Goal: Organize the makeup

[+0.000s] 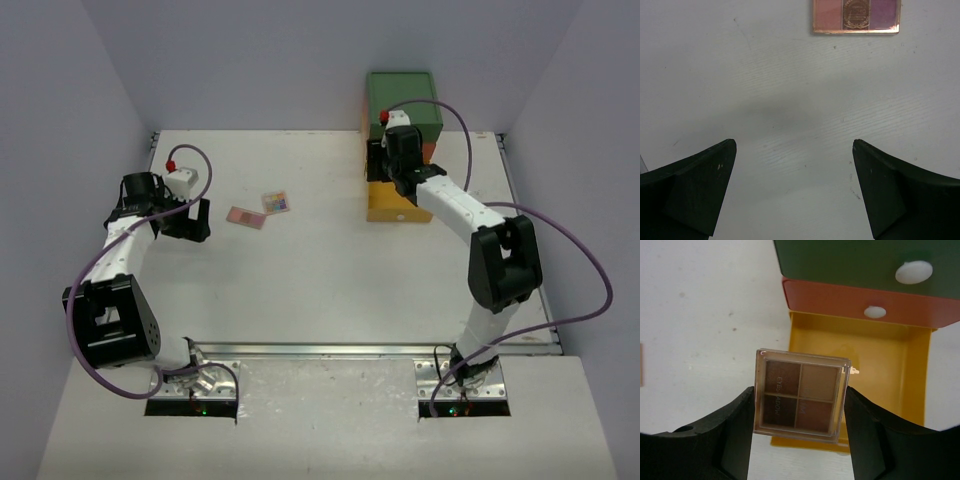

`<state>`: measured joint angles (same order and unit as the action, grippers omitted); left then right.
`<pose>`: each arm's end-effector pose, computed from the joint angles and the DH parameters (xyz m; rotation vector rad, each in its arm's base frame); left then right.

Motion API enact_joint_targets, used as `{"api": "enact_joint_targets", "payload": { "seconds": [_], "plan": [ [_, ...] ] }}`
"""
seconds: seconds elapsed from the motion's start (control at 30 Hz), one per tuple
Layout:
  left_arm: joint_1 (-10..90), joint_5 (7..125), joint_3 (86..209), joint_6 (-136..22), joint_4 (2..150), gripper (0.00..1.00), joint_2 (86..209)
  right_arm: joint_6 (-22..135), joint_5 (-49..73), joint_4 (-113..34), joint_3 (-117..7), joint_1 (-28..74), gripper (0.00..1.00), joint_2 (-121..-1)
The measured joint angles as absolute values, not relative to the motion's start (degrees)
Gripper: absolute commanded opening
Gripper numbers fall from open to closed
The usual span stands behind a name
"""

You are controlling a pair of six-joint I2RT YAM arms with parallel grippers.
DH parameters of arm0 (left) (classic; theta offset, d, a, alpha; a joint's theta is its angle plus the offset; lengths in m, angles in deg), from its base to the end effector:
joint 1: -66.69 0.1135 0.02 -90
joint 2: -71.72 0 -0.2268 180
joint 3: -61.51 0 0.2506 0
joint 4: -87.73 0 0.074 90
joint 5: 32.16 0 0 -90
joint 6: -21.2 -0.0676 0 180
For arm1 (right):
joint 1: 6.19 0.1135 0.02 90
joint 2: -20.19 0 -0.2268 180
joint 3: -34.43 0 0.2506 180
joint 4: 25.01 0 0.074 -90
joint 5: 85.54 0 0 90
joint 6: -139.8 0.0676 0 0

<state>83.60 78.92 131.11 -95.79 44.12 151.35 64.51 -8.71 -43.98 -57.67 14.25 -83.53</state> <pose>0.3010 0.0661 0.1826 0.3599 2.3977 -0.1206 0.4173 0.1391 0.2122 0.0330 2.0916 0.1299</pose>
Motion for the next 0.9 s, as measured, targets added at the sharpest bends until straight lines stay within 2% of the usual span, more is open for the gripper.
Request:
{"api": "enact_joint_targets", "payload": {
  "seconds": [0.4, 0.7, 0.77, 0.9],
  "plan": [
    [83.6, 79.1, 131.2, -95.8, 44.0, 1.00, 152.3, 63.5, -9.0, -45.9, -59.6, 11.0, 0.44, -96.4],
    [81.7, 79.4, 133.1, -95.5, 43.4, 1.00, 156.3, 63.4, -8.0, -46.4, -62.3, 9.5, 0.68, -100.4],
    [79.4, 77.7, 134.4, -95.5, 43.4, 1.00, 157.5, 63.3, -7.7, -46.7, -62.5, 9.3, 0.76, -100.7],
    [73.1, 73.7, 137.3, -95.8, 43.8, 1.00, 161.2, 63.2, -7.2, -47.2, -62.8, 9.3, 0.82, -100.8]
  ]
}}
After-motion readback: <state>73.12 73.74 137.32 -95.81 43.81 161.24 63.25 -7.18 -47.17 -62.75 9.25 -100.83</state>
